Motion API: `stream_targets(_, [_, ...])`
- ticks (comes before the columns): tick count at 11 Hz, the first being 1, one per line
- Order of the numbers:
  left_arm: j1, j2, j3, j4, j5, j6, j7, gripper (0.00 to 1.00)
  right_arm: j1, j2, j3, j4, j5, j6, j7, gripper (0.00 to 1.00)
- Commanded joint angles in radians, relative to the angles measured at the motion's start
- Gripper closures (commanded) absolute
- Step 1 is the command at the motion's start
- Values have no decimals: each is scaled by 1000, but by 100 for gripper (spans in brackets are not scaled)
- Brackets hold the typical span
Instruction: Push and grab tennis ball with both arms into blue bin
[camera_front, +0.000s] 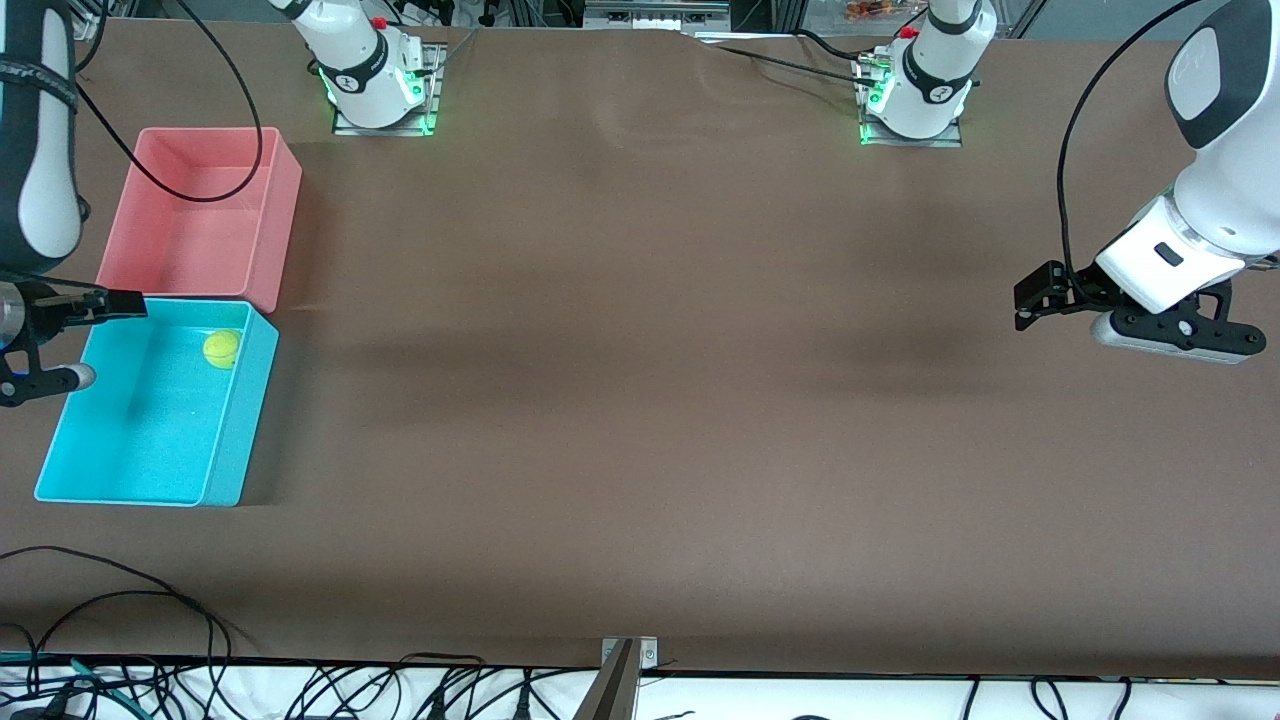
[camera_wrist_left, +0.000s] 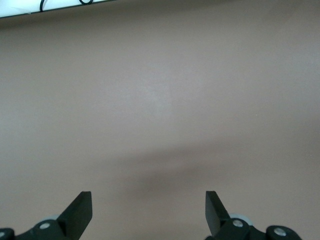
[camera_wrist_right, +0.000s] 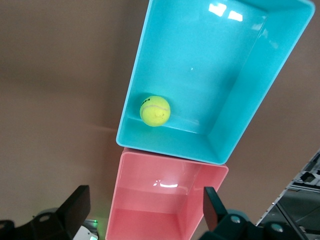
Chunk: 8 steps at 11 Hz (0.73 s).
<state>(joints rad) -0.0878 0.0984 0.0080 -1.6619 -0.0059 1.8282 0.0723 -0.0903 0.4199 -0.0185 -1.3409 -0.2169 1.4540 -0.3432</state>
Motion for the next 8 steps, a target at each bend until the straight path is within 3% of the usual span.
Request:
stream_targets(1, [6,-3,-3,33,23,-14,12,0,17,-4,-12,60,42,-35,32,0])
stream_targets(4, [6,-2,-5,68,24,-69,-14,0,7,-59,-11,46,140,-41,129,0])
stream_targets(5, [6,-2,-2,73,24,-73,-67,0,12,-111,-11,-28,151,-11,173,0])
stream_targets(7, [8,-6,0,74,23,-101,-72,0,26,-316,-8,-298,159,199,265,0])
stream_targets(8, [10,-8,3,74,23,-110,-72,0,40,-376,-8,-366,160,230,338,0])
